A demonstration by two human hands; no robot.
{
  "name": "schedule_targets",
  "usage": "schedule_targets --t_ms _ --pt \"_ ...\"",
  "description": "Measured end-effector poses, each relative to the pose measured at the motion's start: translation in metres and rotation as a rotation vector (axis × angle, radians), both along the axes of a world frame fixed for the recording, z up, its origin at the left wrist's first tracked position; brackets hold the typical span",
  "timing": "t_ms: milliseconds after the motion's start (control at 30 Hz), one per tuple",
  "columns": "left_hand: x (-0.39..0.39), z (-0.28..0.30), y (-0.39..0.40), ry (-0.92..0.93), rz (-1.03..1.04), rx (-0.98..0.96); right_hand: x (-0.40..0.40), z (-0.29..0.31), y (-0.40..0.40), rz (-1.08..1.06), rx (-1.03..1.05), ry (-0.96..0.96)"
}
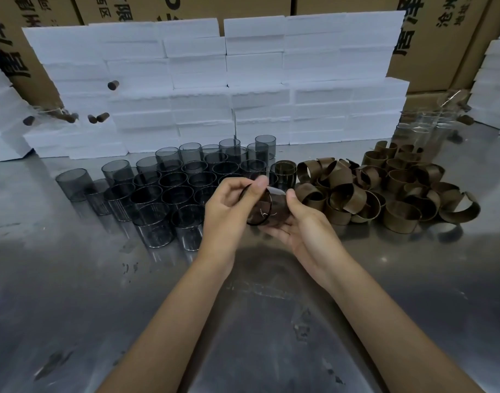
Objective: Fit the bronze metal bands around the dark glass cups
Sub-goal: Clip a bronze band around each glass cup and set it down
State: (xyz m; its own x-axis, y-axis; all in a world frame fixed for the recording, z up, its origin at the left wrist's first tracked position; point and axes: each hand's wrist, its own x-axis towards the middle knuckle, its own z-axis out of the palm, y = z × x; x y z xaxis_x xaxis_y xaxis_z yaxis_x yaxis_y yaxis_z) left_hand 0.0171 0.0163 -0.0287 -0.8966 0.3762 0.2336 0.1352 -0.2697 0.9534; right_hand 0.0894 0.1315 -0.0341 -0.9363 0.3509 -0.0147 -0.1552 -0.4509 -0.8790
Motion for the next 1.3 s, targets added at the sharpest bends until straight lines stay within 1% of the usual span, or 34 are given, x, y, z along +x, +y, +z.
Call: schedule_targets --t_ms 100,200,267,333,400,467,567,633,700,833,900,967,1033,1100,1133,1233,1300 --pt "-0.005 0.001 -0.002 -0.055 0.013 0.034 0.001 0.001 -0.002 0.012 -0.014 0.007" --pt "-0.006 0.001 -0.001 -0.048 -0.007 0.027 0.001 0.004 -0.001 -0.009 -0.081 0.002" --pt "-0.005 0.0 0.0 -0.053 -0.069 0.033 0.0 0.006 0.0 -0.036 -0.148 0.001" --pt "-0.002 0.001 0.0 -0.097 -0.138 0.063 0.0 0.008 0.001 -0.065 -0.209 0.011" --pt "0.002 0.003 0.002 -0.143 -0.188 0.113 0.001 0.008 0.003 -0.08 -0.211 0.035" --pt "0.006 0.005 0.004 -0.116 -0.183 0.085 0.001 0.007 0.003 -0.127 -0.086 0.025" --pt "0.011 0.002 0.007 -0.025 -0.148 -0.05 0.0 0.002 -0.002 -0.291 0.232 -0.055" --pt "0.015 0.0 0.011 -0.08 -0.206 -0.018 0.002 0.001 -0.004 -0.41 0.448 -0.053" --pt "0.016 -0.001 0.014 -0.152 -0.269 0.06 0.003 -0.001 -0.003 -0.476 0.573 0.016" --pt "0.014 0.003 0.012 -0.206 -0.27 0.119 0.001 -0.003 0.003 -0.514 0.725 0.11" --pt "0.013 0.006 0.009 -0.218 -0.258 0.132 -0.001 -0.003 0.006 -0.491 0.691 0.165" --pt "0.012 0.008 0.006 -0.213 -0.214 0.142 -0.003 -0.004 0.01 -0.497 0.651 0.167" --pt "0.009 0.009 0.006 -0.189 -0.138 0.161 -0.004 -0.007 0.015 -0.572 0.691 0.126" --pt "0.004 0.01 0.003 -0.187 -0.091 0.217 -0.006 -0.013 0.019 -0.63 0.822 0.045" --pt "0.002 0.012 0.001 -0.207 -0.082 0.253 -0.006 -0.017 0.02 -0.618 0.911 -0.027" --pt "0.0 0.018 -0.004 -0.305 -0.106 0.344 -0.007 -0.025 0.019 -0.435 1.173 -0.239" --pt "0.0 0.019 -0.005 -0.339 -0.119 0.363 -0.008 -0.027 0.017 -0.343 1.307 -0.3"
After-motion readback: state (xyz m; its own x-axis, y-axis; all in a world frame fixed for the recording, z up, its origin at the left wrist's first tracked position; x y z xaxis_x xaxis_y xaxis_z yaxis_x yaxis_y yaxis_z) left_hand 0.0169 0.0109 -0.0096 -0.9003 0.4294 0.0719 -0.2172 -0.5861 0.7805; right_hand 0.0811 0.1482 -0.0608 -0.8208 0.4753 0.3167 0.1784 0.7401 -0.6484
